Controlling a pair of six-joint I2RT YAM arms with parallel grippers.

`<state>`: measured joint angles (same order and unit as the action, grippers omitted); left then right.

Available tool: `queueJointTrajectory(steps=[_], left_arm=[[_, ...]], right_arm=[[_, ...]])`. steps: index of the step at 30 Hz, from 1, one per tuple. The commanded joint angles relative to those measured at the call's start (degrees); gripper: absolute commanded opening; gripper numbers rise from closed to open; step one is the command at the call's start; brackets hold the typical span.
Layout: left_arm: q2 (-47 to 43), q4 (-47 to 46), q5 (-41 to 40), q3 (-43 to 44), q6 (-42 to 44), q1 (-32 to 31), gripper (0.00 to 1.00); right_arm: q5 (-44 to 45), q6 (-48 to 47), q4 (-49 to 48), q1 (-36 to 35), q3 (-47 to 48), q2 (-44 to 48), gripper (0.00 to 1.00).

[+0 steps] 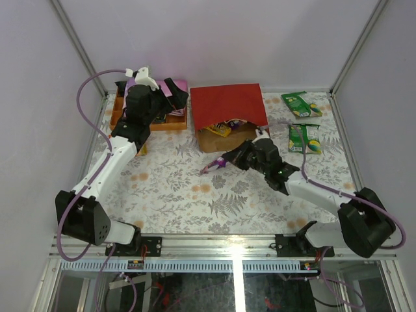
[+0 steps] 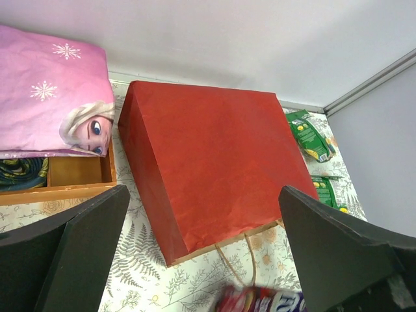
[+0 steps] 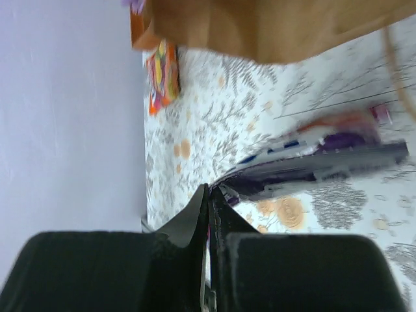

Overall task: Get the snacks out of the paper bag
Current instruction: Place the snack at the center of the board.

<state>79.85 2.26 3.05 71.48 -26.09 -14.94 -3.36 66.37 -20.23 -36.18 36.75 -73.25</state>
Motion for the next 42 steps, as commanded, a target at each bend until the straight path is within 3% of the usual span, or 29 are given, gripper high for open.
queueJointTrajectory(steps=[1,6,13,19,24,25,28,30,32,34,37,42], left_arm=[[-1.09,-2.04,-1.08,-0.61,0.73,0.44,1.00],[-1.17,-1.12,-2.03,-0.14,1.58,0.55,1.00],[-0.41,-1.38,-2.73,-0.64,1.66,0.70,1.00],[0.25,-1.50,-2.09,-0.71,1.41,0.86,1.00],[0.15,-1.43,-2.01,-0.93,1.45,0.95,1.00],[0.11,-1.47,-2.06,-0.94,1.41,0.92,1.00],[-0.02,-1.21,-2.21,-0.99,1.54,0.94,1.00],[-0.33,-1.24,-2.33,-1.14,1.60,1.00,1.00],[-0.31,-1.33,-2.24,-1.28,1.53,1.01,1.00],[-0.44,-1.45,-2.00,-1.45,1.38,1.13,1.00],[-0.40,-1.59,-1.72,-1.52,1.25,1.10,1.00],[-0.64,-1.42,-1.70,-1.43,1.40,1.13,1.00]], right_arm=[[-9.91,-4.65,-3.15,-4.47,10.18,-6.42,0.00],[-19.21,-6.06,-5.14,-8.60,19.00,-19.08,0.00],[-26.66,-13.10,2.25,-10.91,18.95,-26.33,0.00],[-24.98,-25.75,16.71,-10.85,18.86,-27.70,0.00],[-22.66,-30.35,21.02,-10.83,18.78,-30.06,0.00],[-22.67,-30.34,20.76,-10.78,18.47,-30.47,0.04],[-18.52,-30.03,19.32,-10.84,16.42,-28.43,0.55],[-12.14,-28.89,15.60,-10.36,13.17,-23.43,0.86],[-8.19,-25.58,7.95,-8.03,8.05,-17.05,0.97],[-6.82,-19.24,-2.66,-3.90,2.01,-12.25,0.98],[-1.57,-7.37,-20.83,1.48,-7.01,-9.95,0.88],[2.82,-1.07,-34.94,4.83,-5.23,-20.04,0.72]])
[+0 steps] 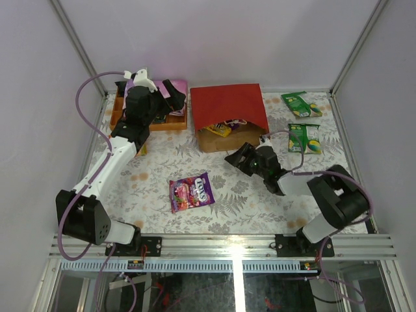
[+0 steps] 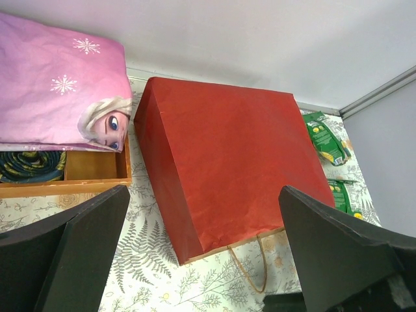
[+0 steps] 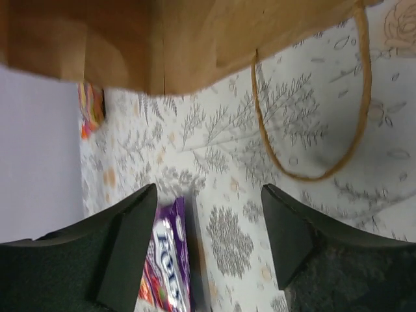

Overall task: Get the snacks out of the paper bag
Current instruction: Place the snack at the center of the board.

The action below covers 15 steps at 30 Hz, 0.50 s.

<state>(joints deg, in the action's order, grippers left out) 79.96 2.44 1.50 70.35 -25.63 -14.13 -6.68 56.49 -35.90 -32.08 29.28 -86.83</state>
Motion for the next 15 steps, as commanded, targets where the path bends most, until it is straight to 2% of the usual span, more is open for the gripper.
queueJointTrajectory(steps=[1,5,11,15], left_arm=[[-0.96,-1.60,-0.24,-0.34,1.07,0.39,1.00],[-1.52,-1.70,-0.57,-0.46,1.11,0.42,1.00],[-1.57,-2.23,0.23,-0.82,0.75,0.40,1.00],[-1.66,-2.41,0.17,-0.89,0.82,0.42,1.00]], right_arm=[[6.30,10.10,-21.45,1.16,4.01,-9.46,0.70],[8.69,14.54,-28.76,2.45,8.99,-19.20,0.66],[18.35,21.36,-34.55,2.73,13.66,-29.69,0.66],[21.54,24.12,-34.56,2.75,17.91,-34.42,0.66]])
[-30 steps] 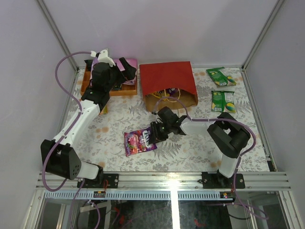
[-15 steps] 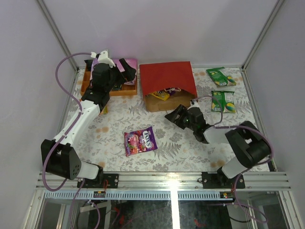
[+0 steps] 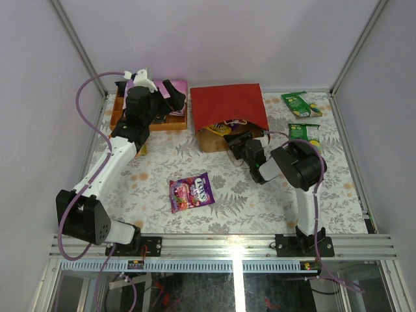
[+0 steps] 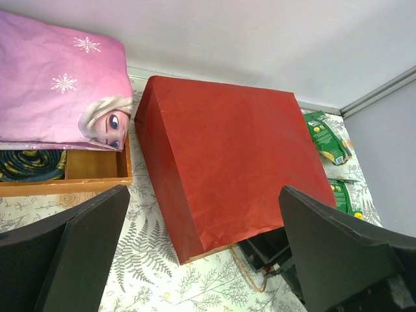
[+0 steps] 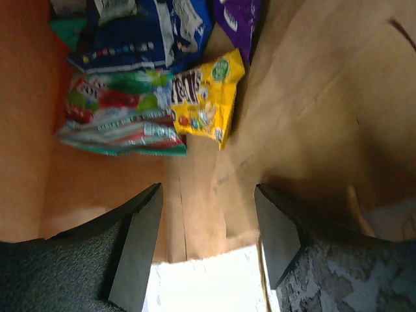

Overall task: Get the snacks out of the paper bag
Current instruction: Place the snack at the center of the board, then take out the snack from the paper bag.

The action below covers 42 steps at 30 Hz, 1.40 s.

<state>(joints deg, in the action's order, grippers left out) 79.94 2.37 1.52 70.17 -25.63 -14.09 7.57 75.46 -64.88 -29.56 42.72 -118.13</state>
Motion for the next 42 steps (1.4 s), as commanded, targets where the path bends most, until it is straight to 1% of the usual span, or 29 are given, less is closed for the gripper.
queueJointTrajectory(steps=[1,7,11,13,16,18,21,27,31,32,33,34,35,36,37,42], left_arm=[[-1.60,-2.36,0.23,-0.70,0.77,0.38,1.00],[-1.37,-2.33,0.32,-0.69,0.66,0.38,1.00],[-1.24,-2.37,0.41,-0.81,0.65,0.33,1.00],[-1.40,-2.17,0.01,-0.82,0.86,0.39,1.00],[-1.41,-2.11,-0.22,-0.81,0.99,0.39,1.00],[-1.24,-2.21,-0.14,-0.73,0.98,0.38,1.00],[-0.73,-2.29,0.05,-0.36,1.02,0.48,1.00],[0.08,-2.37,0.20,-0.31,1.13,0.52,1.00],[-0.24,-2.33,-0.02,-0.62,1.27,0.46,1.00],[-0.30,-2.22,-0.10,-0.62,1.31,0.47,1.00],[-0.34,-2.21,-0.20,-0.60,1.43,0.47,1.00],[-0.51,-2.12,-0.33,-0.68,1.43,0.46,1.00],[-0.61,-2.19,-0.39,-0.71,1.49,0.46,1.00],[-0.65,-2.02,-0.50,-0.66,1.53,0.46,1.00],[-0.67,-1.90,-0.61,-0.62,1.62,0.42,0.99],[-0.88,-1.76,-0.83,-0.59,1.70,0.44,1.00]], right_arm=[[7.89,5.48,-5.42,0.26,5.64,-4.04,0.66],[11.99,7.75,1.92,0.24,11.59,-6.75,0.62],[12.62,9.93,6.38,0.29,14.14,-8.07,0.56],[12.15,10.01,9.70,0.12,14.41,-7.35,0.54],[12.11,10.59,17.62,-0.07,14.11,-4.89,0.54],[12.20,11.31,20.97,0.01,13.56,-3.68,0.54],[11.73,12.08,23.40,0.02,14.02,-3.81,0.54],[8.06,12.62,27.60,0.01,21.87,-8.86,0.53],[8.59,12.49,28.69,0.00,25.08,-11.19,0.51],[8.74,12.60,28.77,0.02,25.47,-11.58,0.49],[8.73,12.63,28.51,-0.04,25.71,-11.89,0.43],[8.52,12.53,27.71,0.01,25.70,-12.23,0.31],[8.32,12.49,26.89,0.03,25.54,-12.28,0.15],[7.91,12.45,26.31,-0.02,25.24,-12.13,0.06],[7.58,12.21,25.66,-0.04,24.78,-11.74,0.01],[6.71,9.54,21.43,-0.07,19.15,-6.17,0.00]])
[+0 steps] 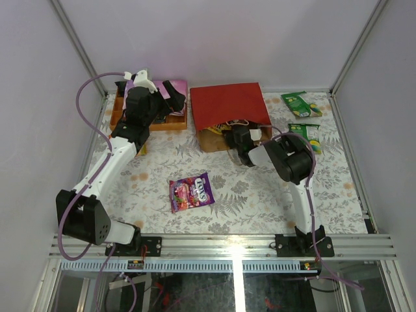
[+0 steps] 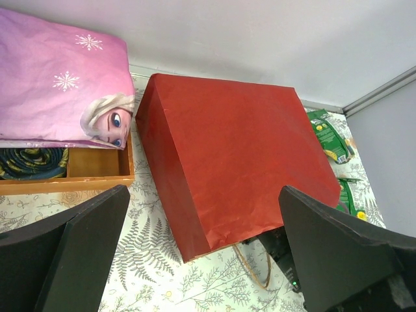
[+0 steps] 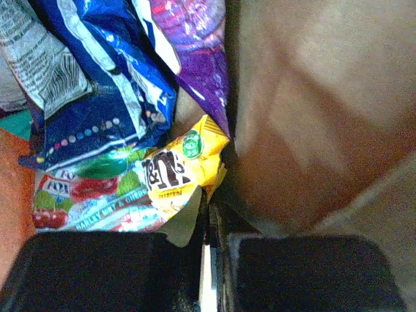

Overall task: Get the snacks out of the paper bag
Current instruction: Take out the snack from the paper bag, then place the snack at the center of the board.

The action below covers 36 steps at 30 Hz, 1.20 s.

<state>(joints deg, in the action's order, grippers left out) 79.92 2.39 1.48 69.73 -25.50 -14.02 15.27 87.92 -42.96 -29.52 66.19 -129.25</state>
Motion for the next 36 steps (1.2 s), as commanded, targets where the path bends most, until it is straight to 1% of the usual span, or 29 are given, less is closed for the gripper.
queueJointTrajectory(steps=[1,7,12,14,15,16,18,21,24,27,29,33,35,36], left_arm=[[-0.82,-1.83,-0.84,-0.18,1.65,0.40,1.00],[-0.86,-1.47,-1.47,-0.06,1.95,0.47,1.00],[-0.19,-0.54,-1.83,0.58,2.53,0.57,1.00],[-0.49,0.30,-2.55,1.02,2.89,0.60,1.00],[-0.57,0.87,-2.74,1.39,2.98,0.65,1.00],[-0.56,1.72,-3.01,1.82,3.10,0.70,1.00],[-0.63,2.61,-3.63,2.55,2.89,0.87,1.00],[-0.72,3.70,-3.72,3.49,2.07,1.74,1.00],[-1.37,4.61,-3.02,4.23,0.34,2.99,1.00],[-2.25,5.71,-1.30,5.43,-2.10,4.19,1.00],[-2.95,6.24,0.87,6.19,-4.06,5.44,1.00],[-4.92,7.83,2.74,7.53,-6.09,7.23,1.00],[-5.95,9.94,1.94,8.89,-6.32,7.89,1.00],[-6.45,11.05,1.42,9.70,-6.43,8.21,1.00]], right_arm=[[-1.34,-3.80,-1.44,-0.15,-5.99,6.69,0.00],[-5.90,-8.26,-8.14,-0.24,-18.65,18.08,0.00],[-8.78,-13.26,-9.38,-1.03,-29.04,29.25,0.00],[-8.91,-17.87,-8.71,-2.34,-31.97,34.56,0.00],[-8.64,-20.66,-6.58,-3.49,-32.76,38.06,0.00],[-7.93,-23.91,-4.57,-5.52,-33.42,42.13,0.00],[-7.19,-30.68,-1.94,-9.80,-33.91,47.19,0.00],[-11.24,-39.63,-0.13,-15.24,-31.68,50.94,0.00],[-16.18,-45.48,1.49,-18.87,-27.31,50.98,0.00],[-17.90,-47.91,2.88,-20.87,-21.63,47.81,0.00],[-20.38,-47.96,4.04,-21.10,-15.31,42.31,0.00],[-26.52,-47.53,9.02,-21.06,1.16,29.38,0.00],[-26.03,-45.63,9.01,-21.10,5.98,25.04,0.00],[-25.33,-45.44,11.05,-21.13,10.45,22.65,0.00]])
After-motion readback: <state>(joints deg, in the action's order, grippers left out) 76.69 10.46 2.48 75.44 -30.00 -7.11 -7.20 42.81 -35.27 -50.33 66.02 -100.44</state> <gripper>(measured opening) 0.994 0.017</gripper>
